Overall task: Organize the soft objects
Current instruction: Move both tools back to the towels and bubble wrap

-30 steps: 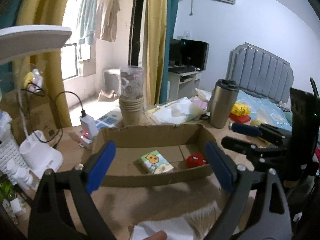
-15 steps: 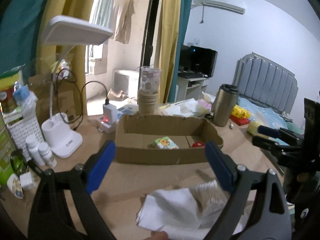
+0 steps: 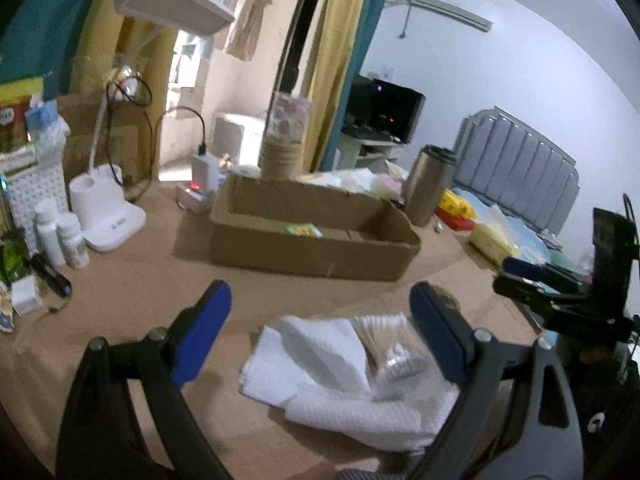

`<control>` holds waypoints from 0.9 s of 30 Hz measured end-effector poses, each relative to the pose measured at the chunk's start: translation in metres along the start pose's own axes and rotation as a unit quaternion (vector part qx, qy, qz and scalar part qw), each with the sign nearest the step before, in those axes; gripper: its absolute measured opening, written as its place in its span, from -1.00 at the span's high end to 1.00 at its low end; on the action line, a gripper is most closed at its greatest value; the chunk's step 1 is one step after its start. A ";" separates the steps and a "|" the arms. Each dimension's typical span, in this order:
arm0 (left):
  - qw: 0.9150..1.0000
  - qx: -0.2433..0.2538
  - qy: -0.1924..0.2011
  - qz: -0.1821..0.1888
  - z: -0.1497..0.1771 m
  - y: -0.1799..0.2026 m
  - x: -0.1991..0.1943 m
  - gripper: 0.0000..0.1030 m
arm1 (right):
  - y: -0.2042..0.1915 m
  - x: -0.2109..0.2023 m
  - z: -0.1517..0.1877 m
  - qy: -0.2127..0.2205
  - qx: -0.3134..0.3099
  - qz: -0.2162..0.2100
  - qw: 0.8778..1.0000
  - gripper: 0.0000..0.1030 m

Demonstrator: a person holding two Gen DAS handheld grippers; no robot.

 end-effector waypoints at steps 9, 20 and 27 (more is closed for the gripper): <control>0.997 -0.032 -0.039 0.063 0.029 0.019 0.006 -0.79 | -0.002 -0.004 0.024 -0.021 0.002 -0.004 1.000 -0.29; 0.988 0.008 -0.113 0.107 0.066 0.057 0.015 -0.79 | -0.009 -0.012 0.044 -0.022 -0.008 -0.032 0.999 -0.41; 0.987 0.010 -0.142 0.077 0.078 0.054 0.031 -0.79 | -0.022 -0.011 0.063 -0.052 -0.013 -0.065 0.996 -0.41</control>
Point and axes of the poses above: each gripper's, at about its wrist camera, not at the fingertips, and x roughly the way its jaws point, y to its right, z to its underside, the point moved 6 cm from there along x, roughly the way its jaws point, and after that the axes turned 11 degrees about z, right-handed, at the moved point
